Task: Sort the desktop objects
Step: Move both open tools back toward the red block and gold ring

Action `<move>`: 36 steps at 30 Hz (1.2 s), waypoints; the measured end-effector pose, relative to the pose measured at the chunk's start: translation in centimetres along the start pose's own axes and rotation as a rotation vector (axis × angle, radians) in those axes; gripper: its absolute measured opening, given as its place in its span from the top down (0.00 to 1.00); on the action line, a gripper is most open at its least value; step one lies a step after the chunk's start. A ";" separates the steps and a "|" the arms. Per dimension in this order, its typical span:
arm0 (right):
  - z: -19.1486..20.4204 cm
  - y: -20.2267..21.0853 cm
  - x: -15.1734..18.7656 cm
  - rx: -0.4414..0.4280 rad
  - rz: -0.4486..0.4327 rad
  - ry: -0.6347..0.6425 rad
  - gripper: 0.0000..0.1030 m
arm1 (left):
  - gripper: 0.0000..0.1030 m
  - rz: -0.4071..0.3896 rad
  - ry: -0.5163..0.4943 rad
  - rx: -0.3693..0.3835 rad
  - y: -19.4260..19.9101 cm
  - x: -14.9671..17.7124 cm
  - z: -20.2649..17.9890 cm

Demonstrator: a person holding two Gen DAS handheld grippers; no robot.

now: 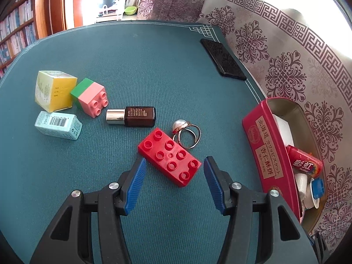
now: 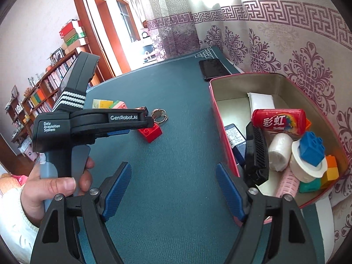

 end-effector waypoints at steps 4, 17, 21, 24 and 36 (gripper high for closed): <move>0.2 -0.5 0.4 -0.015 0.024 0.011 0.20 | 0.39 0.011 -0.012 -0.009 -1.2 0.0 0.6; 0.3 -1.4 0.8 -0.013 0.051 0.010 0.20 | 0.26 0.001 -0.025 -0.076 -0.6 1.4 4.3; 0.5 -1.5 0.9 -0.011 0.052 0.012 0.20 | 0.25 0.005 -0.004 -0.081 -0.5 2.1 5.3; 0.7 -1.5 0.9 -0.010 0.050 0.015 0.20 | 0.25 0.011 -0.001 -0.093 -0.5 1.9 5.2; 1.5 -1.1 0.3 -0.009 0.026 0.030 0.20 | 0.31 0.011 -0.025 -0.121 -1.7 1.2 5.3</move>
Point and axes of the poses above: each gripper's, at about its wrist camera, not at the fingertips, and y roughly against the way its jaws point, z to its left, x to its underside, the point moved 1 cm from there along -y, roughly the way its jaws point, and after that the axes turned 14 degrees about -y, right-handed, at the moved point
